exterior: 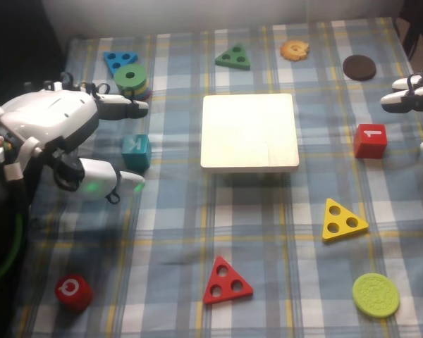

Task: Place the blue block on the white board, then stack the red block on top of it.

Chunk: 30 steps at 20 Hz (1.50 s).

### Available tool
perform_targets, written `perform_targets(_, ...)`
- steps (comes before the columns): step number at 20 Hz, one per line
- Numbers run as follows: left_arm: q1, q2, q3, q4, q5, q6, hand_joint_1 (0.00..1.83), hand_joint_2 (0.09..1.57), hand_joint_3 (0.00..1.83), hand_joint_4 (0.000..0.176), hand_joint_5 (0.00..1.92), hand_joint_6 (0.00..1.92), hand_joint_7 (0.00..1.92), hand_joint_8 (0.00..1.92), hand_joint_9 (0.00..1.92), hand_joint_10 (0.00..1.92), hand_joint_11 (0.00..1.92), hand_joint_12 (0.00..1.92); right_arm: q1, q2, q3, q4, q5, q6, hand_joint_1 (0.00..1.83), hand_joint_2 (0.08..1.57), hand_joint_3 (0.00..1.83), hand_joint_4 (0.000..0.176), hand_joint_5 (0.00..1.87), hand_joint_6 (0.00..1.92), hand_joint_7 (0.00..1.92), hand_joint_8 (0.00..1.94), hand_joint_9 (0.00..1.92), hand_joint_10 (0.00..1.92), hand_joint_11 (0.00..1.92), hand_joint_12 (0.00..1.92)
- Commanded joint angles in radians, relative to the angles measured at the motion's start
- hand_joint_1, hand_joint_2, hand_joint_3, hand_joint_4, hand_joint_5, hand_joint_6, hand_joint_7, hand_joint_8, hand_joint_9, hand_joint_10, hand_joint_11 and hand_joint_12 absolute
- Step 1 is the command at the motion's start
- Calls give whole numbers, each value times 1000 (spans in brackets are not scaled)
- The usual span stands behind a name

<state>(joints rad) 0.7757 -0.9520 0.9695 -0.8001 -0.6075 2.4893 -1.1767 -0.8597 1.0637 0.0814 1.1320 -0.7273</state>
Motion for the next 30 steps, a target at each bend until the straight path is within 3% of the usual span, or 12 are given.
perform_targets(1, -19, -8, 12, 15, -61, 13, 761, 943, 0, 176, 440, 7, 380, 4, 302, 2, 30, 420, 12, 0, 2, 14, 121, 10, 711, 1358, 0, 18, 557, 1, 532, 2, 523, 6, 260, 624)
perform_targets(6, -61, -67, 86, -64, 13, 122, 810, 913, 0, 176, 521, 4, 388, 0, 294, 0, 31, 375, 12, 0, 2, 12, 121, 12, 741, 1353, 0, 8, 567, 3, 545, 4, 534, 6, 271, 621)
perform_targets(12, -77, -97, 137, -119, 51, 129, 931, 929, 5, 176, 720, 16, 480, 8, 386, 8, 121, 423, 11, -3, 2, 8, 121, 17, 736, 1353, 0, 5, 564, 0, 547, 1, 537, 3, 270, 615)
perform_targets(15, -78, -103, 148, -137, 62, 129, 963, 1000, 3, 154, 907, 15, 597, 10, 468, 10, 135, 480, 10, -3, 2, 8, 121, 17, 727, 1356, 1, 7, 567, 2, 556, 4, 549, 6, 288, 614)
perform_targets(16, -80, -103, 148, -137, 62, 129, 1019, 1066, 0, 172, 1013, 691, 619, 16, 488, 15, 128, 515, 9, -3, 2, 8, 121, 17, 715, 1357, 1, 11, 563, 0, 554, 2, 550, 4, 291, 606)
perform_targets(17, -81, -103, 148, -136, 62, 129, 1024, 1085, 3, 175, 1005, 882, 658, 14, 515, 15, 131, 545, 8, -3, 2, 8, 121, 17, 715, 1360, 2, 12, 562, 0, 555, 2, 554, 5, 295, 604)
perform_targets(21, -94, -102, 143, -130, 51, 129, 1029, 1096, 0, 176, 1005, 927, 716, 3, 568, 11, 124, 630, 7, -3, 2, 8, 121, 18, 715, 1361, 0, 12, 564, 3, 564, 3, 568, 6, 317, 594)
perform_targets(24, -107, -95, 129, -98, 36, 81, 999, 1137, 2, 176, 920, 1063, 696, 0, 530, 2, 71, 663, 6, -3, 2, 8, 121, 18, 721, 1370, 3, 16, 561, 1, 571, 4, 580, 8, 331, 593)
perform_targets(25, -109, -95, 125, -89, 25, 63, 1026, 1123, 0, 141, 957, 1007, 736, 10, 552, 8, 91, 672, 6, -3, 2, 8, 121, 19, 722, 1371, 3, 14, 566, 3, 576, 6, 583, 9, 333, 591)
perform_targets(26, -108, -91, 119, -72, 7, 28, 1014, 1119, 0, 174, 963, 995, 759, 13, 566, 11, 107, 678, 6, -3, 2, 8, 121, 19, 720, 1371, 3, 15, 570, 4, 583, 7, 587, 9, 337, 587)
perform_targets(28, -108, -82, 107, -40, -19, -33, 1019, 1113, 0, 173, 978, 973, 763, 8, 561, 6, 102, 688, 6, -3, 2, 8, 121, 19, 722, 1373, 3, 11, 573, 4, 589, 9, 593, 11, 342, 586)
perform_targets(30, -117, -64, 79, 40, -57, -131, 1027, 1106, 0, 169, 991, 952, 766, 3, 547, 0, 78, 680, 6, -3, 2, 8, 121, 19, 723, 1375, 3, 25, 575, 4, 593, 9, 594, 9, 345, 583)
